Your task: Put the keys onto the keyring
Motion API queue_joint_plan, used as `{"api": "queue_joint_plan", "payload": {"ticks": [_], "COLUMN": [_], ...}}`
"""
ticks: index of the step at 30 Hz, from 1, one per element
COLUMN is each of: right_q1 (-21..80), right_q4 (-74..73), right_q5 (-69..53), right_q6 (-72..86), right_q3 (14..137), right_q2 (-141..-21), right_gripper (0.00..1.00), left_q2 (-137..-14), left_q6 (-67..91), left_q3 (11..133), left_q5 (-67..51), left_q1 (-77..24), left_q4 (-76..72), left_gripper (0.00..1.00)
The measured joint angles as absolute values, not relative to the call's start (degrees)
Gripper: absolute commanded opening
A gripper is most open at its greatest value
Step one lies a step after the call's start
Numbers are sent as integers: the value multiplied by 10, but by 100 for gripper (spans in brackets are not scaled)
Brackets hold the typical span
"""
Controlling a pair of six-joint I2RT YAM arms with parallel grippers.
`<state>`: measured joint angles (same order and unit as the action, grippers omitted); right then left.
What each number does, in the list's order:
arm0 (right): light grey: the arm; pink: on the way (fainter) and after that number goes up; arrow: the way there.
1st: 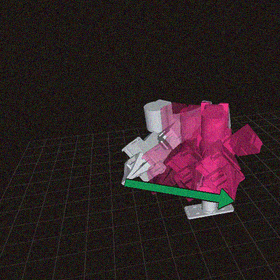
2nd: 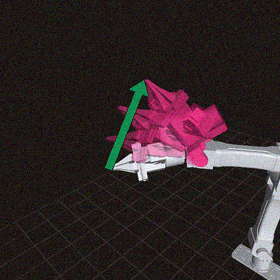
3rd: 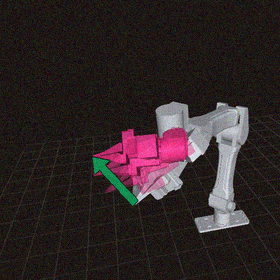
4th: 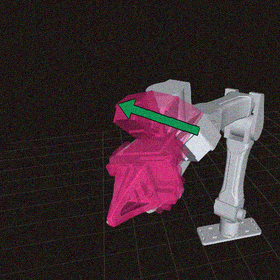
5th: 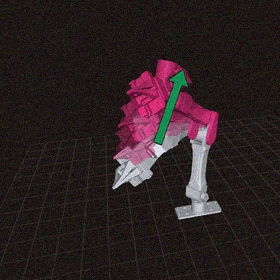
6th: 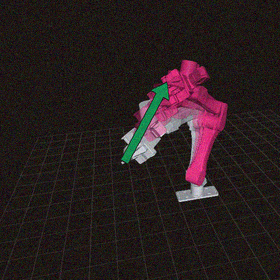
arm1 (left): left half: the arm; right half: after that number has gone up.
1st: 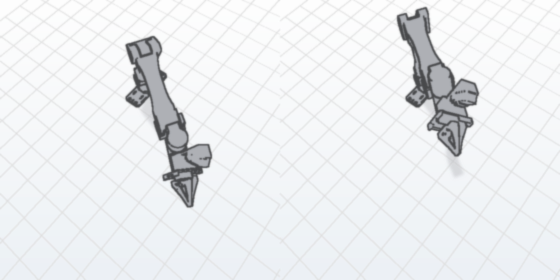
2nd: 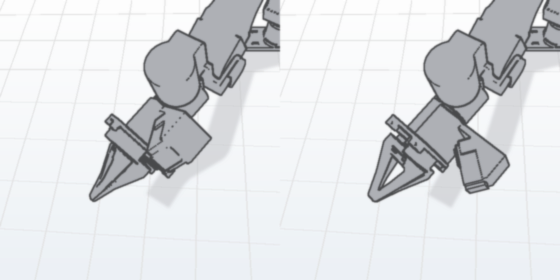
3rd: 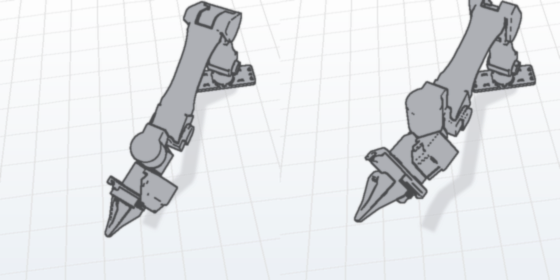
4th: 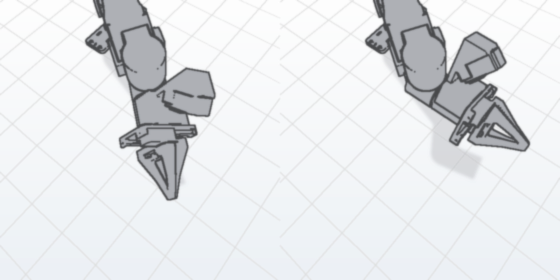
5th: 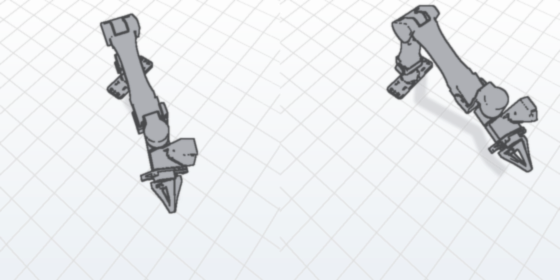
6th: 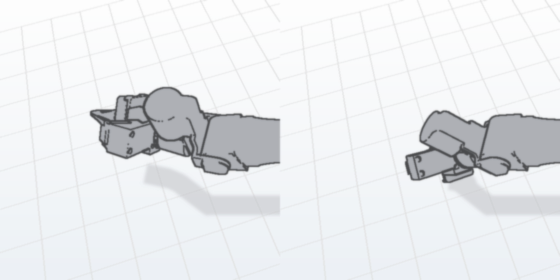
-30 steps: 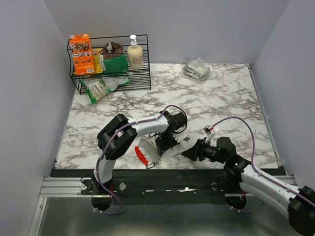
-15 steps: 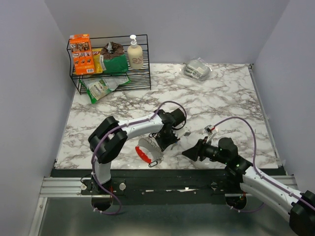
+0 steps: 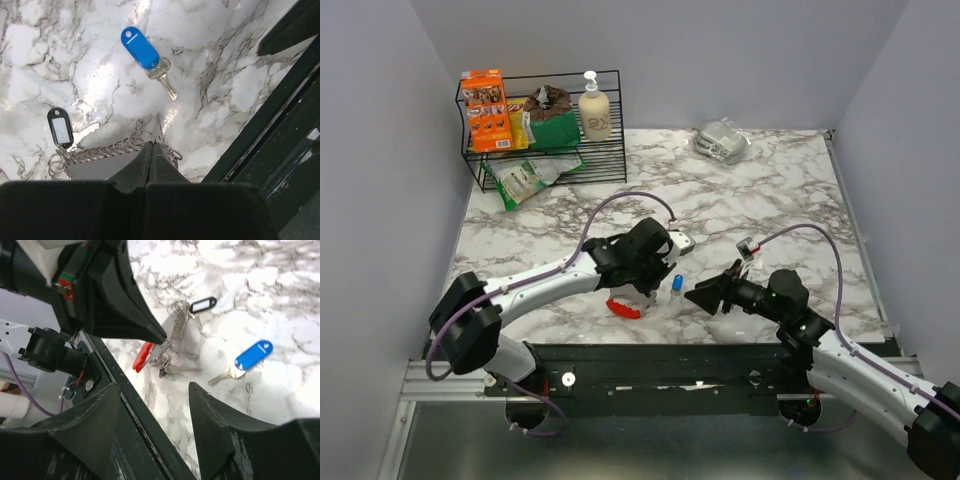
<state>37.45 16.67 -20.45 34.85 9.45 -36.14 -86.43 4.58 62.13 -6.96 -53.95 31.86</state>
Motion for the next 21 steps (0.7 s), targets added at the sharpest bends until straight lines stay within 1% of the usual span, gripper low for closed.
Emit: {"api": "queue_joint_plan", "payload": {"ticks": [6,12,17,21], "right_q1": [374,374,374,374], "right_q4": [267,402,489,529], "right_q5": [-242,-314,-349,-357], "right_q6": [340,340,347,346], "right_q3": [107,113,121,123], "right_q2": [-452,-549,-579,-585], "right_gripper": [66,66,66,66], "left_q2": [-743,-664,-635,-630], "left_q6": [91,121,131,138], "left_q3": [527,469,451,435], "left_q5": [-68,-91,-107,-123], "left_q1": [-538,-537,-537,-537], "left_q4": [208,125,89,65], "left_gripper": [0,0,0,0]}}
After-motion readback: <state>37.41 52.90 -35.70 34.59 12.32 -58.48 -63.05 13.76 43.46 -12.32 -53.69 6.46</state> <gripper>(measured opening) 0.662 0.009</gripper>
